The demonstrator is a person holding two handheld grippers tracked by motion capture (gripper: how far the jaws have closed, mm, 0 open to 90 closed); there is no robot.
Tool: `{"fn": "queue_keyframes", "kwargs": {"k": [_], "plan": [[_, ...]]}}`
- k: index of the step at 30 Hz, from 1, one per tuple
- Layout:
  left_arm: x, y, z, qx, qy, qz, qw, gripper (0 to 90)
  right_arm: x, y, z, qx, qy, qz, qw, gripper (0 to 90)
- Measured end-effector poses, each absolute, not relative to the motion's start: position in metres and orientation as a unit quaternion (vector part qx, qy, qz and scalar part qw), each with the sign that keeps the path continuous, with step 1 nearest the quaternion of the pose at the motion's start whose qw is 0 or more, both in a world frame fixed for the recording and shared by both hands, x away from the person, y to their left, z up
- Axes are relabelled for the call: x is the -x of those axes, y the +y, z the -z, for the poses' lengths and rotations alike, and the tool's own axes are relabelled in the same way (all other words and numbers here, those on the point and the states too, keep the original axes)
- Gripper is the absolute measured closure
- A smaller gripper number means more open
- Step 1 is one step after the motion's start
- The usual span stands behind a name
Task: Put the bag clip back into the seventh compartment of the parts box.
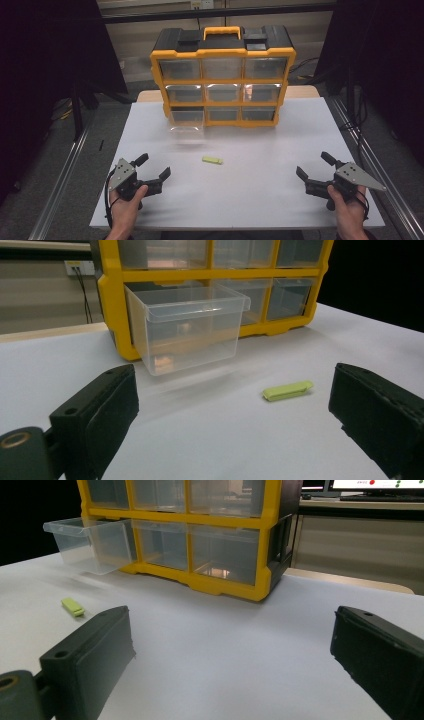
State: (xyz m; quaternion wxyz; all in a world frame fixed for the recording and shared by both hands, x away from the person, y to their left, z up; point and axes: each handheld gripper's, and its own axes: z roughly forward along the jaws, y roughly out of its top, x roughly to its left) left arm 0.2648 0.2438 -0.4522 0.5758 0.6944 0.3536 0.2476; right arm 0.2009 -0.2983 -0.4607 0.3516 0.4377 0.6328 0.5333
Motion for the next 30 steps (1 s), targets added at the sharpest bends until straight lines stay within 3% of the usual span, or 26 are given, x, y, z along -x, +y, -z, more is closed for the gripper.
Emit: {"fn": "queue_keyframes", "kwargs": {"k": [8,15,18,30], "plan": [[-0.265,0.242,0.452,-0.699,0.338,-0.231,0.586,10.2,-0.201,-0.297,0.461,-0.433,0.635,-0.538,0.346,2.6],[-0.268,0.239,0.452,-0.695,0.347,-0.224,0.588,7.5,-0.201,-0.300,0.462,-0.431,0.638,-0.542,0.337,2.7],[-0.268,0.234,0.453,-0.717,0.344,-0.213,0.568,3.3,-0.201,-0.301,0.462,-0.434,0.637,-0.543,0.333,2.8],[-0.267,0.224,0.449,-0.760,0.315,-0.148,0.548,3.2,-0.204,-0.295,0.463,-0.427,0.648,-0.543,0.322,0.6]]}}
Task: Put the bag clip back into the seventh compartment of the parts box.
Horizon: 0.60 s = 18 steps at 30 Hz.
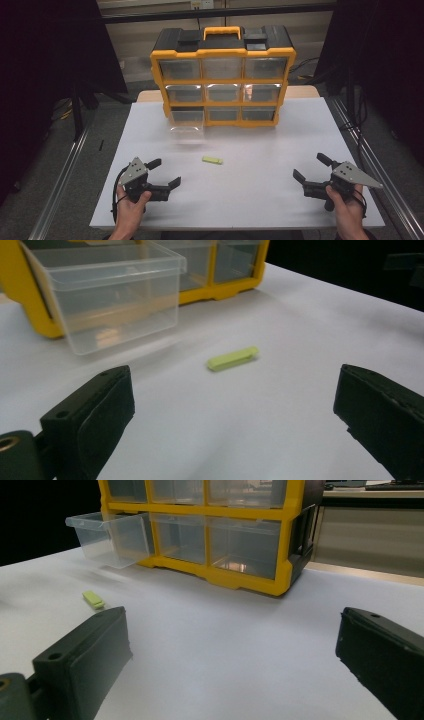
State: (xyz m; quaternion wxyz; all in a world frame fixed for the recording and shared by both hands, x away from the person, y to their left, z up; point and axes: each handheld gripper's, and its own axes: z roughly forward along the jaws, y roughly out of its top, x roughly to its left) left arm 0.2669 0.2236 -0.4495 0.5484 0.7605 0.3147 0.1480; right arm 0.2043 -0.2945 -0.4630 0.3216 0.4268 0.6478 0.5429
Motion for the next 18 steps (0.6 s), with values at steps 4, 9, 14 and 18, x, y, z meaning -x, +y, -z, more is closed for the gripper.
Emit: {"fn": "queue_keyframes", "kwargs": {"k": [4,9,14,18], "plan": [[-0.268,0.220,0.449,-0.764,0.300,-0.118,0.559,4.6,-0.204,-0.292,0.462,-0.421,0.652,-0.541,0.323,0.6],[-0.270,0.209,0.449,-0.792,0.268,-0.112,0.536,5.1,-0.204,-0.291,0.462,-0.420,0.655,-0.540,0.322,0.4],[-0.278,0.201,0.448,-0.801,0.265,-0.094,0.529,5.0,-0.204,-0.291,0.462,-0.422,0.652,-0.541,0.323,0.3],[-0.286,0.193,0.447,-0.817,0.249,-0.100,0.511,5.1,-0.205,-0.291,0.462,-0.420,0.655,-0.539,0.322,0.3]]}}
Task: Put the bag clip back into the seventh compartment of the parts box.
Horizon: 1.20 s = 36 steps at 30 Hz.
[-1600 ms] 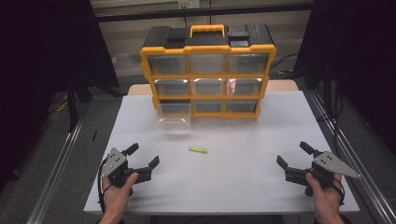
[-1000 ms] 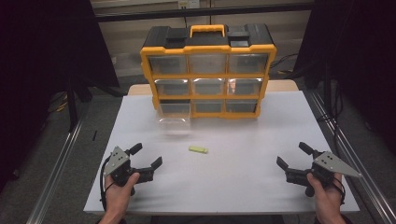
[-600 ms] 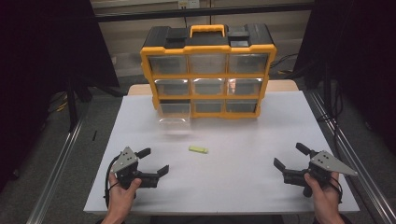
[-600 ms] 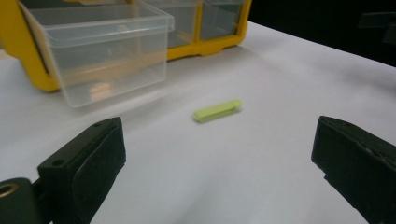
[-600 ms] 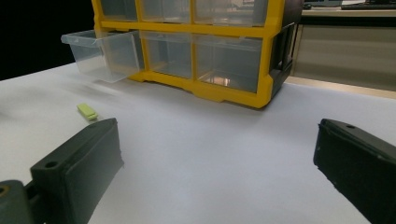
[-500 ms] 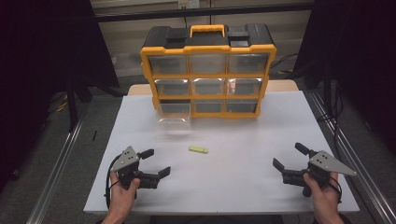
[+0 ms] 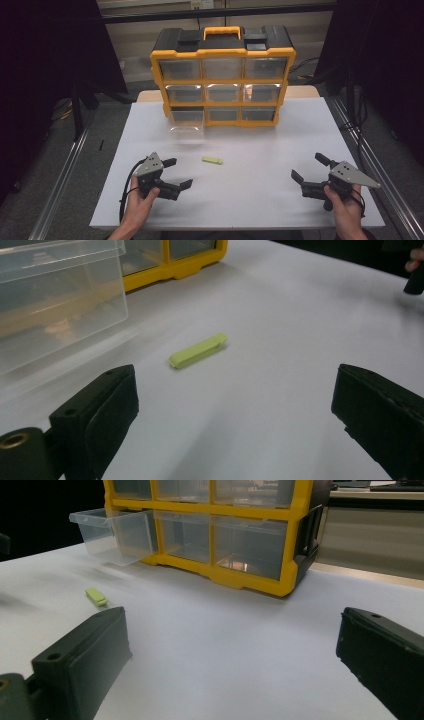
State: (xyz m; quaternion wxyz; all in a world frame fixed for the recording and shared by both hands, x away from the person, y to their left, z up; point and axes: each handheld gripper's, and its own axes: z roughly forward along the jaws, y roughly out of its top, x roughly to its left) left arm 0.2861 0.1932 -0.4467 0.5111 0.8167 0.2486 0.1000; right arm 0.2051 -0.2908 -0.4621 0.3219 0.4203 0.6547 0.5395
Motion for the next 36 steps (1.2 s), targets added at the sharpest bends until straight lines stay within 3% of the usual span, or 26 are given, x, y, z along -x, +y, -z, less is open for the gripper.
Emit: {"fn": "queue_keyframes", "kwargs": {"k": [12,15,20,24,27,36], "plan": [[-0.305,0.165,0.439,-0.845,0.196,-0.082,0.490,4.3,-0.206,-0.290,0.462,-0.419,0.657,-0.538,0.322,0.5],[-0.311,0.159,0.437,-0.853,0.206,-0.097,0.470,3.6,-0.206,-0.290,0.462,-0.419,0.657,-0.539,0.321,0.5],[-0.323,0.152,0.439,-0.854,0.222,-0.081,0.464,4.6,-0.206,-0.291,0.462,-0.419,0.656,-0.540,0.321,0.6],[-0.326,0.145,0.435,-0.862,0.204,-0.098,0.453,4.8,-0.206,-0.290,0.462,-0.417,0.657,-0.539,0.321,0.7],[-0.331,0.138,0.432,-0.855,0.211,-0.084,0.466,4.8,-0.206,-0.290,0.462,-0.417,0.657,-0.539,0.321,1.0],[-0.353,0.122,0.435,-0.884,0.206,-0.060,0.416,5.8,-0.205,-0.290,0.462,-0.417,0.656,-0.542,0.319,0.9]]}}
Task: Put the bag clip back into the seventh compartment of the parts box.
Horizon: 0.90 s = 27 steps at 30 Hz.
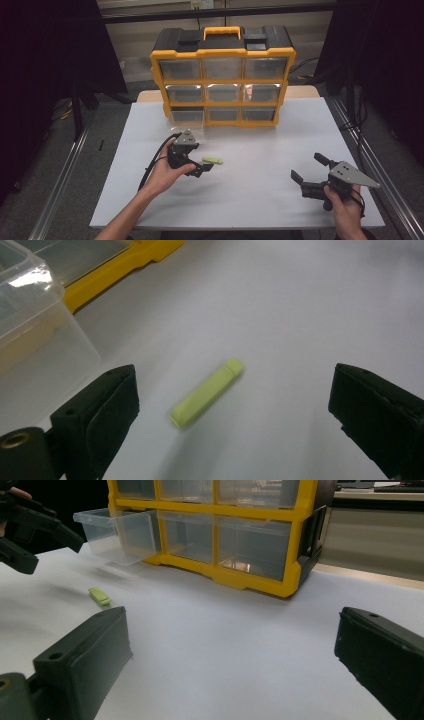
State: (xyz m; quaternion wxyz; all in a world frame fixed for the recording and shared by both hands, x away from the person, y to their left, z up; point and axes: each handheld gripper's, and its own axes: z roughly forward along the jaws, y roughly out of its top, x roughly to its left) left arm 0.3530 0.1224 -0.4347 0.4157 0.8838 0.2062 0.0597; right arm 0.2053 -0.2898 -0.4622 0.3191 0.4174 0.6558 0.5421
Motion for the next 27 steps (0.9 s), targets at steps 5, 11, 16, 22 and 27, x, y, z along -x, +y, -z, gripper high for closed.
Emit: {"fn": "queue_keyframes", "kwargs": {"k": [5,11,16,22,27], "plan": [[-0.362,0.114,0.439,-0.888,0.207,-0.047,0.408,5.7,-0.205,-0.290,0.462,-0.416,0.658,-0.540,0.319,0.9],[-0.368,0.102,0.446,-0.905,0.195,-0.032,0.377,5.5,-0.206,-0.290,0.462,-0.416,0.660,-0.538,0.318,1.1],[-0.375,0.095,0.448,-0.917,0.190,-0.031,0.349,6.8,-0.206,-0.290,0.463,-0.415,0.662,-0.538,0.317,1.3],[-0.380,0.092,0.454,-0.926,0.181,-0.022,0.331,14.7,-0.206,-0.289,0.463,-0.415,0.664,-0.537,0.314,1.9],[-0.383,0.093,0.459,-0.927,0.185,-0.009,0.326,23.3,-0.206,-0.290,0.463,-0.417,0.663,-0.536,0.315,1.3]]}}
